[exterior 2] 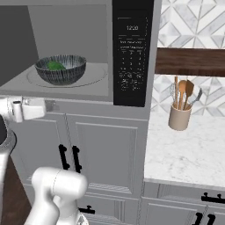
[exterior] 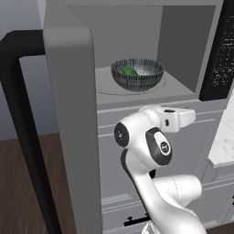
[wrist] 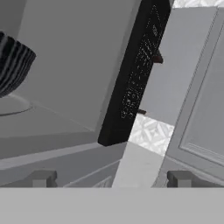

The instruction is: Pick the broccoli from the sink and place it in the bowl. Then pick the bowl and place it in the microwave. Then close the microwave door and press the start button.

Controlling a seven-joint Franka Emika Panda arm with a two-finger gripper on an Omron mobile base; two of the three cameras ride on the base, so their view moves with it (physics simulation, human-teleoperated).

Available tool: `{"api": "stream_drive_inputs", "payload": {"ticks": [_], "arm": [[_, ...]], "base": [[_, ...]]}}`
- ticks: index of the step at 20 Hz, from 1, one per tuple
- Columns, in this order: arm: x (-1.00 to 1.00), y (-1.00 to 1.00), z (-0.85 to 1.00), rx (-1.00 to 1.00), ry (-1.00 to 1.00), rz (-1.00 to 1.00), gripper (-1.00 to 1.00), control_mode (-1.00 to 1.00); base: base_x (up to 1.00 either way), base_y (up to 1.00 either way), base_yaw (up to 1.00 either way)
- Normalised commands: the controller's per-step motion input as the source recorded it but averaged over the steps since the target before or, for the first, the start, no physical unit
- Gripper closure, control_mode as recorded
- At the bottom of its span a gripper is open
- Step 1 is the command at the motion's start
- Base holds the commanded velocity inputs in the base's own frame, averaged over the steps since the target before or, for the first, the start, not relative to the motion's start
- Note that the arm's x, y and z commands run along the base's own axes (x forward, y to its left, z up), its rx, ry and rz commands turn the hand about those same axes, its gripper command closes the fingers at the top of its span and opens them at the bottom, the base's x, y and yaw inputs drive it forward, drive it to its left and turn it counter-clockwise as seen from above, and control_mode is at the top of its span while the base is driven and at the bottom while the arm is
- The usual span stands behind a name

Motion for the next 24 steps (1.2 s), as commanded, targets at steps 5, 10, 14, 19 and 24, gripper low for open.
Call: {"api": "stream_drive_inputs", "payload": {"ticks": [5,10,14,19,24], "arm": [[0.00,0.01,-0.19,-0.54,-0.14,-0.07,-1.00,-1.00],[-0.03,0.36,-0.10,-0.48,-0.14,-0.07,-1.00,-1.00],[-0.12,0.84,-0.12,-0.33,-0.15,0.00,-1.00,-1.00],[-0.03,0.91,-0.26,-0.27,-0.14,0.00,-1.00,-1.00],[0.00,0.87,-0.23,-0.19,-0.11,0.01,-1.00,-1.00]], "base": [[0.00,0.00,0.00],[0.00,0.00,0.00],[0.00,0.00,0.00],[0.00,0.00,0.00],[0.00,0.00,0.00]]}}
